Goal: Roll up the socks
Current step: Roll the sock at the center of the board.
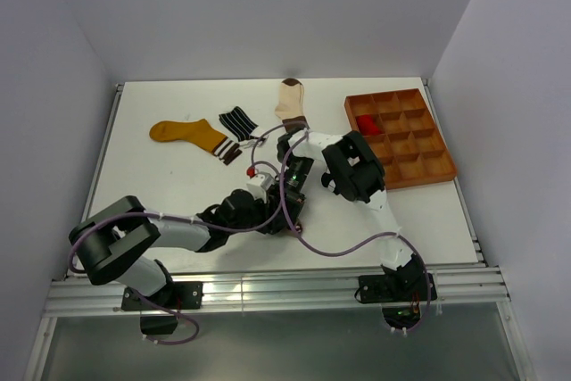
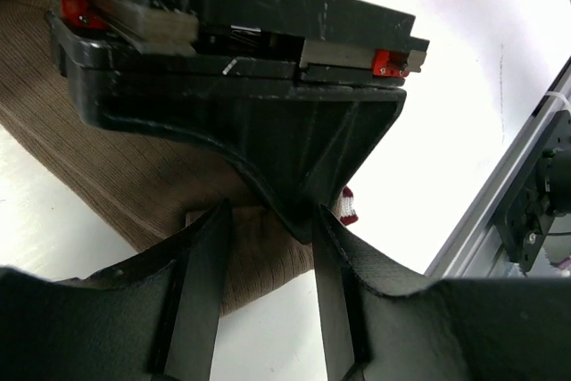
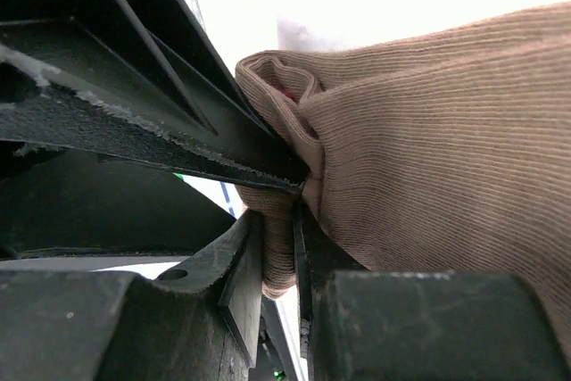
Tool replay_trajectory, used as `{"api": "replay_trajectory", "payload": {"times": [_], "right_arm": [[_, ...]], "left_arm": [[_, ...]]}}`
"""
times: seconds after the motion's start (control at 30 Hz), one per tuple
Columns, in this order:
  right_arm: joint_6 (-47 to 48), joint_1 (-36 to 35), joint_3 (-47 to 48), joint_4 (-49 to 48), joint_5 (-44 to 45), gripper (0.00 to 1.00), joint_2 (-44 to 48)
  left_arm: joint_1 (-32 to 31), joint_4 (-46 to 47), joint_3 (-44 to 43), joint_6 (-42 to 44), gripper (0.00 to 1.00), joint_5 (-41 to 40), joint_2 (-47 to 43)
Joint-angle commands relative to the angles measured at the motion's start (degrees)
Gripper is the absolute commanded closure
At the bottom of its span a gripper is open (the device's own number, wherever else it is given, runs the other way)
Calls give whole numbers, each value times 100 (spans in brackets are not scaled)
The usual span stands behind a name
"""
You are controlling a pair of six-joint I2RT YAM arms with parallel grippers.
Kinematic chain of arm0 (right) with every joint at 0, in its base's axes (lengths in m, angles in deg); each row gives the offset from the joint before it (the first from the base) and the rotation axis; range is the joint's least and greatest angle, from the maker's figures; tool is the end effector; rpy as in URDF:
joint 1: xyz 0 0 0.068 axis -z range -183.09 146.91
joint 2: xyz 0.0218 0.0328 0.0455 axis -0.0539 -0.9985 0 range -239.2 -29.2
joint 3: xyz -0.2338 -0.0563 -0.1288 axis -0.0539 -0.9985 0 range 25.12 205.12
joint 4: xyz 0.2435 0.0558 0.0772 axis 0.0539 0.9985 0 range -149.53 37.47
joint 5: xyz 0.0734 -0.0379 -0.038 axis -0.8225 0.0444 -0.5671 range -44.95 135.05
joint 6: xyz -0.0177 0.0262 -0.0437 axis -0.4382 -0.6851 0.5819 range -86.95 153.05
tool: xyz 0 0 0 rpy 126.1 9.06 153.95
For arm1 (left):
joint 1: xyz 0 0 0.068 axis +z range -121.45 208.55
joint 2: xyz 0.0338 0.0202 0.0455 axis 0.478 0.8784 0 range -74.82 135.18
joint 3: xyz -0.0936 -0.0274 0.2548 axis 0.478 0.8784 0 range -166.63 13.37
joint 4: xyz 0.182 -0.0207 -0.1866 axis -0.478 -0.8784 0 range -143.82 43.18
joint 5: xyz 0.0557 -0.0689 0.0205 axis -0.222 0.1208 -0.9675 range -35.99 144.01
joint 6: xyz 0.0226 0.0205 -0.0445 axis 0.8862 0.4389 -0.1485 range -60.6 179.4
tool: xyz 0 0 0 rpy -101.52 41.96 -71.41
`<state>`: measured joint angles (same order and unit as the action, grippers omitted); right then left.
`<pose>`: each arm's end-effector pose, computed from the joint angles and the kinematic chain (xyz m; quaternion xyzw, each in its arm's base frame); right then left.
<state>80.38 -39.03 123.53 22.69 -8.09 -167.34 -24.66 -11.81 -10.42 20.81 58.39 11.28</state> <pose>0.3013 0.2537 0.0982 0.4793 -0.7244 -0.4524 0.2023 0.1573 -0.2150 0.1375 0.1284 0.8439 -0.3960 0.3383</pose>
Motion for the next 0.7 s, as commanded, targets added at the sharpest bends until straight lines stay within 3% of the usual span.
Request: {"api": "replay_trajectory", "payload": {"times": [0.0, 0.67], "right_arm": [[-13, 43, 134, -135, 384, 87, -213], [-119, 281, 12, -135, 392, 88, -292]], "left_arm": [[-119, 86, -38, 194, 53, -192, 38], [-286, -170, 305, 106, 53, -315, 73]]}}
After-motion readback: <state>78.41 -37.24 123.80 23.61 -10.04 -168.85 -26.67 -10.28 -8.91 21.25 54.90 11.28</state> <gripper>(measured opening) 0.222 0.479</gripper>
